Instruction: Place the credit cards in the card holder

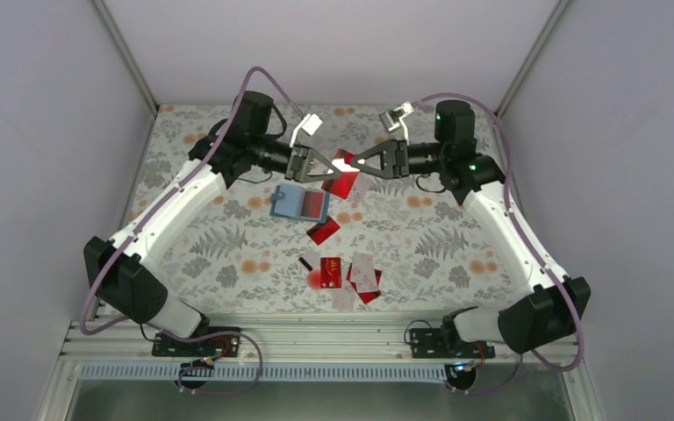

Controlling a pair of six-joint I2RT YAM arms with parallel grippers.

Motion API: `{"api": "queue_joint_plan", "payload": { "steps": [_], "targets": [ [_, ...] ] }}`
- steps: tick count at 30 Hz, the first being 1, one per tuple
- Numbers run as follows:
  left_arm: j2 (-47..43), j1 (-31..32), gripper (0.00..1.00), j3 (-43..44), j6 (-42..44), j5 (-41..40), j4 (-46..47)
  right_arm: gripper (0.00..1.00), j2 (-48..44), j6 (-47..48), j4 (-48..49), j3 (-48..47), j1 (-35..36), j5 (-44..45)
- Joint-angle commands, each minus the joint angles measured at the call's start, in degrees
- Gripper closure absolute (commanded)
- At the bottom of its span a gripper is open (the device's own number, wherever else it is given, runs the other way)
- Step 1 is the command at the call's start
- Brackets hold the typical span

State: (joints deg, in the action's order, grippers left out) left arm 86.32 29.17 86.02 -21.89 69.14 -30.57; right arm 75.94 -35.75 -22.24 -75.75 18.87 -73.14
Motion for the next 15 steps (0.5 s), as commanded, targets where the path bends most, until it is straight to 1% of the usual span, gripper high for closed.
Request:
{"api": "queue_joint_plan", "payload": {
  "steps": [1, 5, 9, 11, 15],
  "targets": [
    [-0.2, -2.3, 0.98, 0.0, 0.5, -9.7, -5.3, 0.1, 2.1, 5.4, -7.9, -2.9, 0.6, 5.8],
    [-1.6, -6.2, 0.98, -2.9, 1.1, -24.6, -12.7, 0.1, 4.0, 4.8, -10.5, -0.6, 1.6, 16.6],
    [-2.6, -9.3, 0.98, -6.8, 2.9, -39.5, -20.1, 0.1, 7.3, 3.3, -12.3, 1.2, 5.5, 28.5],
    [-4.1, -10.0, 0.98, -8.7, 4.3, -44.0, -21.4, 0.11, 9.8, 3.0, -13.0, 0.4, 8.4, 34.5],
    [-7.9, -11.5, 0.98, -11.5, 6.2, -48.8, -22.8, 0.12, 17.5, 2.0, -16.5, -5.3, 15.1, 46.1]
  ]
}}
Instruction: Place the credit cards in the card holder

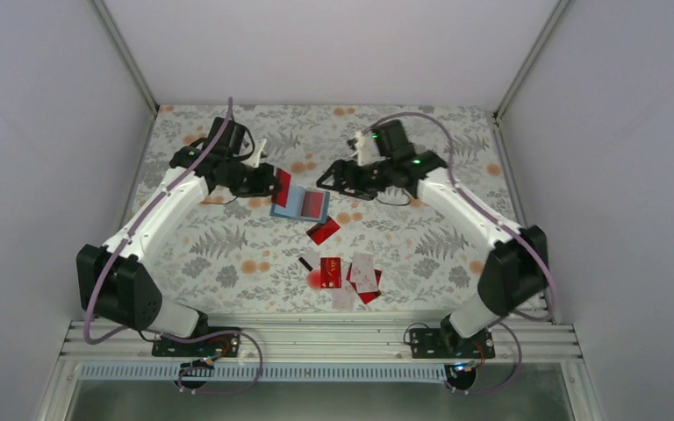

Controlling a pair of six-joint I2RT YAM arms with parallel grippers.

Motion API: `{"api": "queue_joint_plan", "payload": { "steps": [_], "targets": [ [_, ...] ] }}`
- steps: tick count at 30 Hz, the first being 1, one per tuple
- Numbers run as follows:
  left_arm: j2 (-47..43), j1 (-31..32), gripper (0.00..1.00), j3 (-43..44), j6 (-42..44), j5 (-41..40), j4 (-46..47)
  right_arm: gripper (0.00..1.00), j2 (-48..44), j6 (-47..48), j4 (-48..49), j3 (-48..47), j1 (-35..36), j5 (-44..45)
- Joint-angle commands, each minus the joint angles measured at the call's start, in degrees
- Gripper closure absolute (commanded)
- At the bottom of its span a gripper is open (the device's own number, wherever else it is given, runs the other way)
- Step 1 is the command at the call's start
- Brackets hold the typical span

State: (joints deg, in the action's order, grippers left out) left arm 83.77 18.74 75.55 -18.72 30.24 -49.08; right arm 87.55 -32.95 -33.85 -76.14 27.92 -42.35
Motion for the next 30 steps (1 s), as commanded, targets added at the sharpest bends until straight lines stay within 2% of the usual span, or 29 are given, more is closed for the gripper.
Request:
{"api": "queue_joint_plan", "payload": {
  "steps": [1, 7, 12, 18, 25, 30],
  "targets": [
    [-6.0, -1.4, 0.98, -1.6, 3.3, -11.6, -4.7, 0.13, 8.8, -0.9, -6.3, -7.3, 7.9, 18.8],
    [-9.0, -6.3, 0.98, -3.4, 3.4, -19.1, -7.7, 0.14, 22.9, -2.9, -14.3, -22.0, 14.9, 31.8],
    [-11.9, -9.6, 0.98, -7.1, 1.8, -19.2, -6.5, 0.16, 34.7, -3.0, -21.3, -35.4, 17.5, 39.5],
    [-14.5, -10.0, 0.98, -12.5, -0.1, -18.1, -3.4, 0.16, 45.4, -1.4, -26.3, -47.8, 18.6, 44.6],
    [-15.6, -10.0, 0.98, -16.4, -1.5, -18.4, -1.0, 0.17, 52.3, -0.7, -29.9, -52.5, 20.4, 47.7],
    [-16.0, -10.0, 0.98, -17.6, -1.2, -18.1, -0.8, 0.16, 53.4, -0.1, -28.2, -52.9, 22.0, 47.8]
  ]
}}
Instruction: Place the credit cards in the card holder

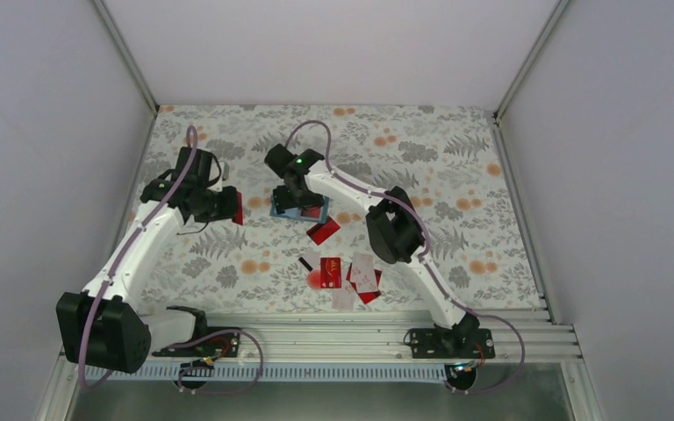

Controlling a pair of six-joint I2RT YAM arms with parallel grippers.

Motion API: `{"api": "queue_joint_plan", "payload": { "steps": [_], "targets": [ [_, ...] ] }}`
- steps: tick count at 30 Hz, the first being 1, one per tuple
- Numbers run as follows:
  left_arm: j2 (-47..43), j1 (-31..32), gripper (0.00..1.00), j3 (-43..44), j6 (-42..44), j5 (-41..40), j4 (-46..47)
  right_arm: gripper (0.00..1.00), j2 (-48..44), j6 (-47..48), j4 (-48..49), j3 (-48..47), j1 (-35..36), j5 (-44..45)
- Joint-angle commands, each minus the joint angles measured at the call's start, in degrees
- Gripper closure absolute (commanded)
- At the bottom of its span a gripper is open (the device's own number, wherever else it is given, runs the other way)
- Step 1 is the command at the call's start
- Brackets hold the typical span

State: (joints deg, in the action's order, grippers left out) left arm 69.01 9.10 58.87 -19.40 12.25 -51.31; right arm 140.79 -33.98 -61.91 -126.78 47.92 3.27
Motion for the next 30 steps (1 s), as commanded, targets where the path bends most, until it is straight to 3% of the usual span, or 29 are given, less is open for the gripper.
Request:
{"api": "queue_joint_plan", "payload": {
  "steps": [1, 30],
  "targets": [
    [-1.3, -0.4, 0.98, -1.0, -0.2, -0.2, 1.5, 0.16, 0.2, 1.1, 0.5, -2.3, 2.3, 2.1],
    [-2.6, -0.4, 0.98, -1.5, 1.3, -0.4, 0.3, 0.16, 2.0, 1.3, 1.3, -2.0, 3.2, 5.2]
  ]
}}
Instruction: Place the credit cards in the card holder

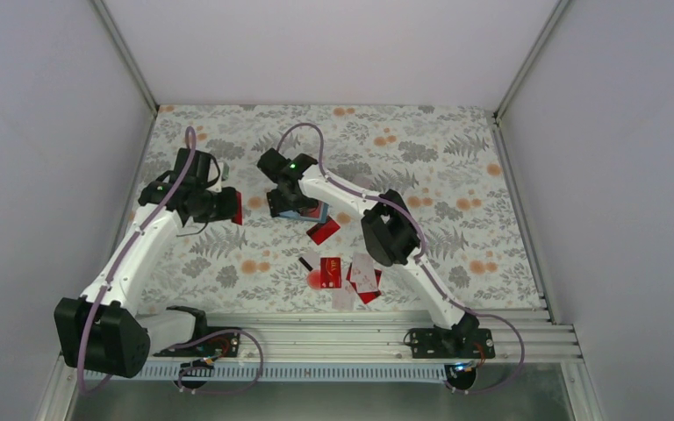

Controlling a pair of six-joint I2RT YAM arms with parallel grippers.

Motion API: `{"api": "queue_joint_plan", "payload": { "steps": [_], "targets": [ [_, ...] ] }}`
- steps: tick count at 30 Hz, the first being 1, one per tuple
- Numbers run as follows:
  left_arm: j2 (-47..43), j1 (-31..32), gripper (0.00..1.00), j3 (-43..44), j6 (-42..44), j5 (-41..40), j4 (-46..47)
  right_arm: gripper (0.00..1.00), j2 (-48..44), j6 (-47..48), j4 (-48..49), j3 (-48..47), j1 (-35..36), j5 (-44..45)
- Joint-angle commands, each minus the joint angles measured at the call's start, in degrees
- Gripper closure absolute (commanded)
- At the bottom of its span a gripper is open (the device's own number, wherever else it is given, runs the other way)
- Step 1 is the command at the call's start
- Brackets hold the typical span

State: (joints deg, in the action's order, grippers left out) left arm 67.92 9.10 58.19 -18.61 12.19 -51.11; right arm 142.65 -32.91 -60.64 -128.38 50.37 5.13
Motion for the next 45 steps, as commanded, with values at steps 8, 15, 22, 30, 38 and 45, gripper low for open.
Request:
{"api": "queue_joint_plan", "payload": {
  "steps": [8, 15, 22, 30, 38, 45],
  "targets": [
    [-1.5, -0.4, 0.98, -0.8, 0.7, -0.2, 0.0, 0.16, -0.8, 0.6, -1.5, 1.0, 0.6, 7.4],
    [-1.5, -0.4, 0.98, -1.0, 0.9, -0.1, 0.0, 0.16, -1.7, 0.5, -2.2, 3.0, 0.1, 9.5],
    [-1.6, -0.4, 0.98, -1.5, 0.9, 0.0, 0.2, 0.17, -4.6, 0.4, -0.5, 7.3, -1.2, 10.0],
    [-1.4, -0.4, 0.98, -1.3, 0.9, 0.3, 0.2, 0.17, -6.5, 0.4, -1.0, 7.3, -1.7, 11.6],
    [-1.2, -0.4, 0.98, -1.5, 0.8, 0.8, 0.5, 0.17, -9.2, 0.5, -0.3, 10.7, -3.4, 13.3],
    [-1.1, -0.4, 0.98, -1.4, 0.8, 1.2, 0.6, 0.17, -11.3, 3.0, 4.2, 12.4, -4.1, 7.6]
  ]
}}
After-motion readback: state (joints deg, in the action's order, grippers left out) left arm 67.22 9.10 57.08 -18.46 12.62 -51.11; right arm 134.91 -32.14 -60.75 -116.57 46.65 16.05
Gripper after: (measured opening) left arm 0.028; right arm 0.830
